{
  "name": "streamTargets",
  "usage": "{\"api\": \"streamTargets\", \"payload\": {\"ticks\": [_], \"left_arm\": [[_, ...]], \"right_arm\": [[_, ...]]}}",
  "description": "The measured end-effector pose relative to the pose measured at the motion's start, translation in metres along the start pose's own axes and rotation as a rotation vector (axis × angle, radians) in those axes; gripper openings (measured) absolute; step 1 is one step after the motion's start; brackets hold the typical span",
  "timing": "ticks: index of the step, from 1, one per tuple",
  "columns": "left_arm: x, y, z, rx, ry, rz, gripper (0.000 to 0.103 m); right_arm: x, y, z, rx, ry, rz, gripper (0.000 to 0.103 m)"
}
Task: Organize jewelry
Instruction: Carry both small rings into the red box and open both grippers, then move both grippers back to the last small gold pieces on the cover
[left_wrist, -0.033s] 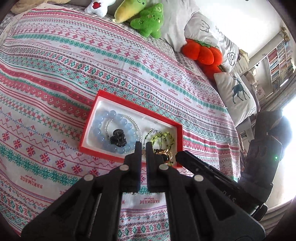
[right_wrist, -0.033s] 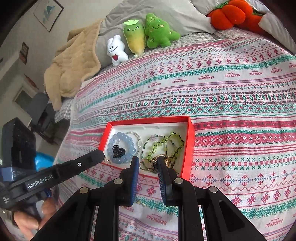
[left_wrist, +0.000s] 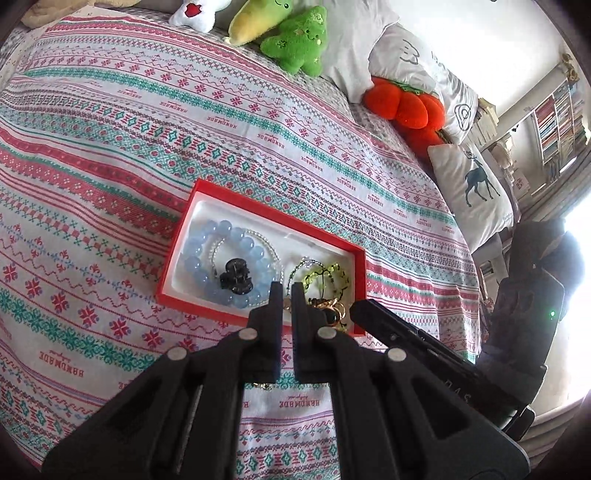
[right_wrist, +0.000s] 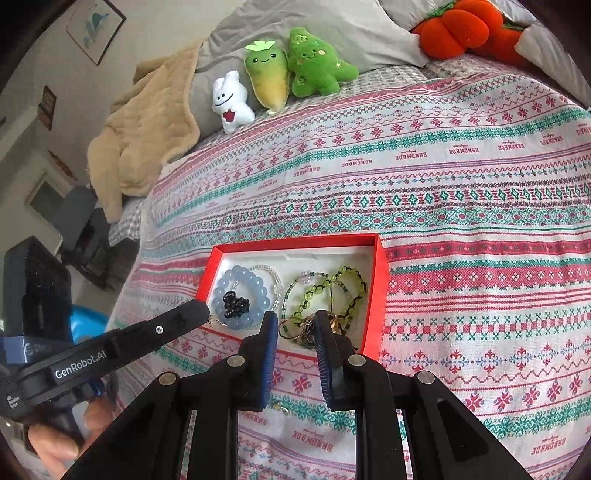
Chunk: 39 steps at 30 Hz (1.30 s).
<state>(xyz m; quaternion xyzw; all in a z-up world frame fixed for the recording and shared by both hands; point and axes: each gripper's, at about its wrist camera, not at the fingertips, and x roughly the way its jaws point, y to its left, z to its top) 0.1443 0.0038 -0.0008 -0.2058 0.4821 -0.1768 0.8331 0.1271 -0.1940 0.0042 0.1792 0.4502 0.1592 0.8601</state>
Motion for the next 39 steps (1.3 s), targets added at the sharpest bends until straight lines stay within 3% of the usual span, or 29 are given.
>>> {"api": "streamTargets", "payload": {"ticks": [8,13,19,22,25,39], "left_arm": [[0.01,0.002,0.004,-0.006,-0.018,-0.001,0.005],[0.008,-0.001,0.006,0.032,-0.019,-0.008,0.009],[-0.002,0.005,0.005,0.061,-0.019,0.019,0.009],[-0.007,0.008,0.002,0.082,-0.016,0.045,0.015],[-0.01,0.013,-0.001,0.089,0.001,0.059,0.031],[0.005,0.026,-0.036,0.153,0.196,0.162,0.032]], "right_arm": [[0.015,0.004,0.008,0.015,-0.035,0.018,0.021],[0.014,0.004,0.009,0.006,-0.044,0.001,0.044],[-0.003,0.0,0.01,0.023,-0.062,0.002,0.044],[-0.008,-0.002,0.008,0.028,-0.057,-0.006,0.044],[-0.006,-0.004,0.003,0.029,-0.03,-0.017,0.044],[0.004,0.024,-0.023,-0.116,0.061,-0.069,0.044]]}}
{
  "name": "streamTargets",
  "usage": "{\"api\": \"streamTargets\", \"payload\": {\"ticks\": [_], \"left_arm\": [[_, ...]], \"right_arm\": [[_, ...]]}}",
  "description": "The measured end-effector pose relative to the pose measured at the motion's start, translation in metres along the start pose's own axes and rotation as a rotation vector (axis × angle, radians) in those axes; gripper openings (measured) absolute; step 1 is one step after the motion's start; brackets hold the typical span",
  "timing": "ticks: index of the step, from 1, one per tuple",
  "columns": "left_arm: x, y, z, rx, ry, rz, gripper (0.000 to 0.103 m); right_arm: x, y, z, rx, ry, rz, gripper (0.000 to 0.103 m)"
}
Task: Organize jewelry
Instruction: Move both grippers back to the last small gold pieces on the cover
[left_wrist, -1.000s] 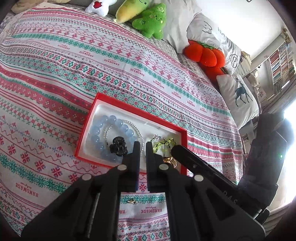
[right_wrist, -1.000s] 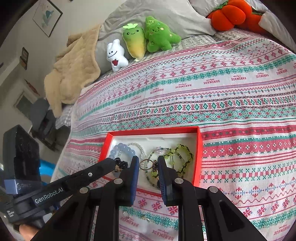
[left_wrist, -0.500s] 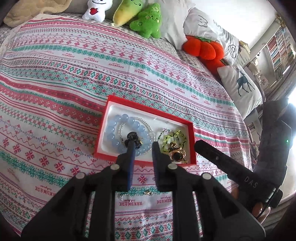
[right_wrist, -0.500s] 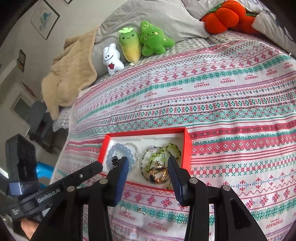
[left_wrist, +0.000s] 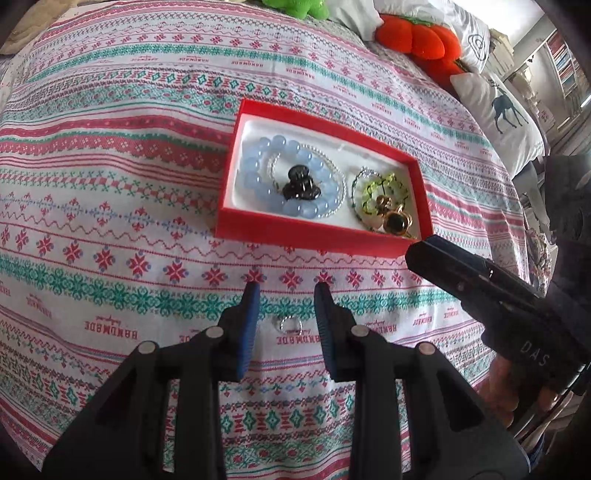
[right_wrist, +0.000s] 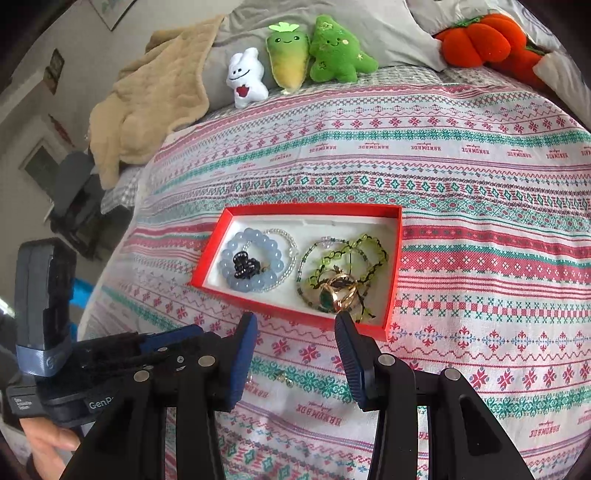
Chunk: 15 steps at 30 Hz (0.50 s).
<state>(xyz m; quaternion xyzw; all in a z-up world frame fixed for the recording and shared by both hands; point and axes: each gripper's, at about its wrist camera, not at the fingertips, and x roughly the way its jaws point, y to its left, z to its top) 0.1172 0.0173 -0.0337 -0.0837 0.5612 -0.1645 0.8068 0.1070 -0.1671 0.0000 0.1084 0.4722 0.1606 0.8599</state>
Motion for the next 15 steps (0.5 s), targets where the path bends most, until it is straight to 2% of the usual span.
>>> {"api": "streamTargets", "payload": {"ticks": [6,15], "left_arm": [[0.015,-0.008,-0.012,0.033,0.067,0.026,0.032],[0.032,-0.017,-0.019,0.068,0.097,0.078,0.032]], "right_arm": [[0.011,-0.005,-0.004,0.005,0.048,-0.047,0.044],[0.012,-0.007,-0.005,0.009,0.065,-0.049,0.044]]}}
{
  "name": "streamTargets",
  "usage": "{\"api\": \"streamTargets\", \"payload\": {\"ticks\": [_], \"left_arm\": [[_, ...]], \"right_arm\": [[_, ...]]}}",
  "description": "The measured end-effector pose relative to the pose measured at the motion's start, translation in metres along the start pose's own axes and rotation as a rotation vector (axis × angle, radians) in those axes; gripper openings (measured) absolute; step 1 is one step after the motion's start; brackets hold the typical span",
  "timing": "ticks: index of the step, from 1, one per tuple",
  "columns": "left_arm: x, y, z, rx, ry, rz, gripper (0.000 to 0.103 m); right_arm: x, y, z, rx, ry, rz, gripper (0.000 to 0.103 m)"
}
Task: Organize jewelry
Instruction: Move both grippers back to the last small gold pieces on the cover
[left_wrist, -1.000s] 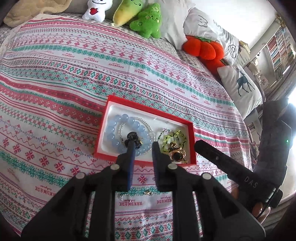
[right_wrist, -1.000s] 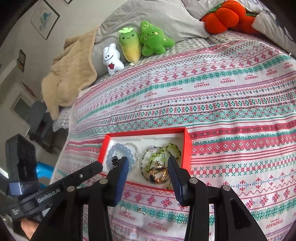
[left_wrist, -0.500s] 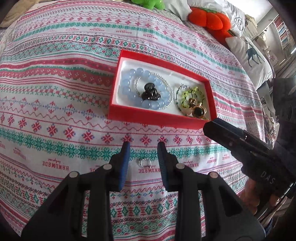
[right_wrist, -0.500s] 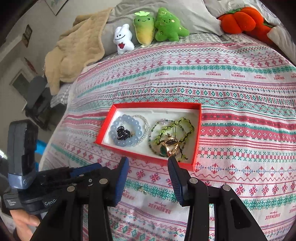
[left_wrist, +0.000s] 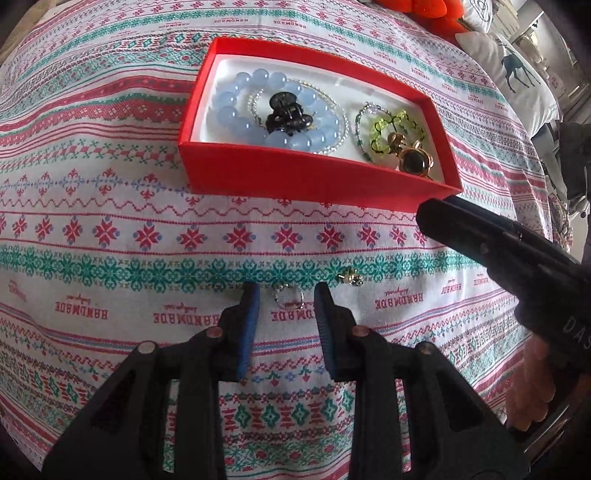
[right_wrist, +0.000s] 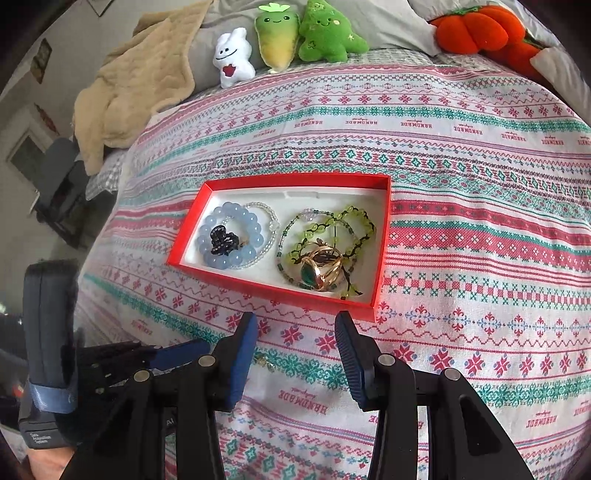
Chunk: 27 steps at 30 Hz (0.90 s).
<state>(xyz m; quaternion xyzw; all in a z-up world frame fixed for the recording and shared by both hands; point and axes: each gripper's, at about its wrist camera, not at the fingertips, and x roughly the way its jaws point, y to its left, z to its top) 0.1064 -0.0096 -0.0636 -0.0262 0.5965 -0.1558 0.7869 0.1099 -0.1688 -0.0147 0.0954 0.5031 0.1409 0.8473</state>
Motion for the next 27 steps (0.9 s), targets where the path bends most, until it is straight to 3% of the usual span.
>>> {"api": "streamTargets", "payload": {"ticks": [9,12,27], "left_arm": [[0.01,-0.021,-0.004,0.104,-0.012,0.115,0.031],[0.012,-0.023,-0.003,0.125,-0.017,0.134,0.021],[-0.003,-0.014,0.001,0.082,-0.029,0.102,0.018]], "right_arm": [[-0.003,-0.005,0.001,0.016,-0.001,0.0,0.044],[-0.004,-0.005,0.0,0.02,-0.001,0.001,0.044],[-0.002,-0.004,-0.002,0.005,0.012,0.012,0.044]]}}
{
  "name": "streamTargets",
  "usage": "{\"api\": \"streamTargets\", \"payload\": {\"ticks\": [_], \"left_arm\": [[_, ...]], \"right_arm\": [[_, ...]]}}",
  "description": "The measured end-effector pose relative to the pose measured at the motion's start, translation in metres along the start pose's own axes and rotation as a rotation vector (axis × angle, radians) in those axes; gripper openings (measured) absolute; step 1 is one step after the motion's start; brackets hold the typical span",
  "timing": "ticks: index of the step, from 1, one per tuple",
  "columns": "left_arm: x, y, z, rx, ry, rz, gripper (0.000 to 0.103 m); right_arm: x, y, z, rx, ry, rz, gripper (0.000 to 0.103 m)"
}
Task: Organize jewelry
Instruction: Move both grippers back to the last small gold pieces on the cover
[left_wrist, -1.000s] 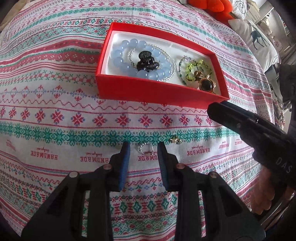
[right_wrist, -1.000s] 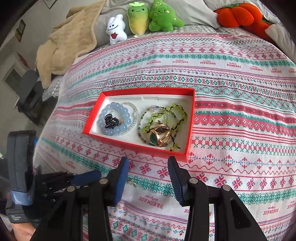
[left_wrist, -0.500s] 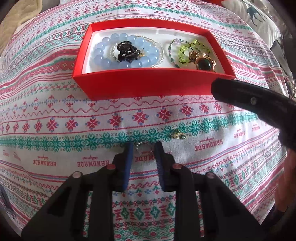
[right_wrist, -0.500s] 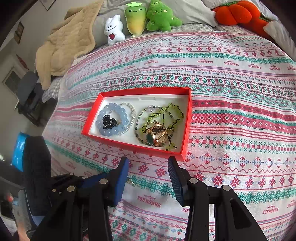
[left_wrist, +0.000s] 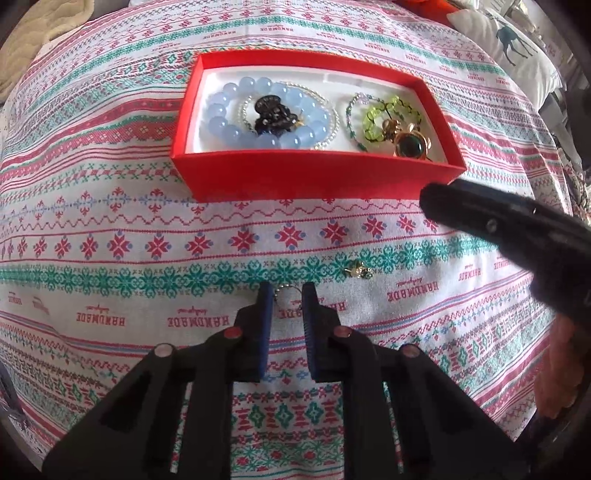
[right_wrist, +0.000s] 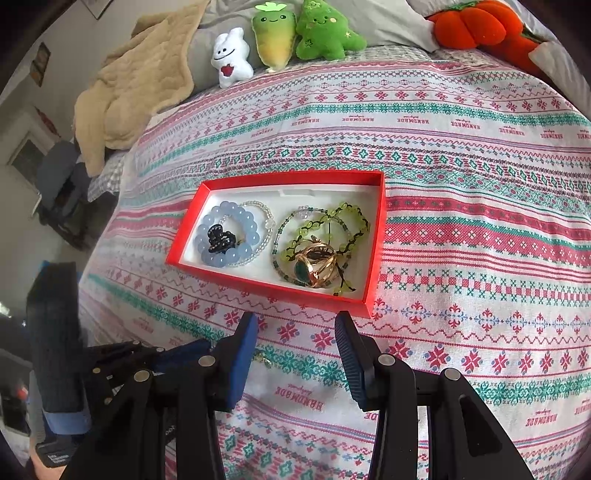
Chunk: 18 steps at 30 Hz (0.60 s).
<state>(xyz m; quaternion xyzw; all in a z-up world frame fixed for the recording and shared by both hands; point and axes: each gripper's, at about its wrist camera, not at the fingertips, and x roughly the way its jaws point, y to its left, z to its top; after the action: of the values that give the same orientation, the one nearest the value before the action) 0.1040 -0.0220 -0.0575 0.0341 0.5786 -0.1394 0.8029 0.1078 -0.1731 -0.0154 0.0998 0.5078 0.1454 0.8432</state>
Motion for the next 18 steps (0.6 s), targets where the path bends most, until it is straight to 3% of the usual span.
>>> {"api": "streamTargets", "payload": {"ticks": [13,18], "left_arm": [[-0.02,0.042,0.005,-0.129,-0.032,-0.04,0.018],[-0.023,0.049,0.002,-0.14,-0.032,-0.029,0.018]], "right_arm": [[0.039,0.043,-0.019,-0.227,0.107,-0.009,0.044],[0.056,0.059,-0.028,-0.304,0.14,-0.05,0.041]]}}
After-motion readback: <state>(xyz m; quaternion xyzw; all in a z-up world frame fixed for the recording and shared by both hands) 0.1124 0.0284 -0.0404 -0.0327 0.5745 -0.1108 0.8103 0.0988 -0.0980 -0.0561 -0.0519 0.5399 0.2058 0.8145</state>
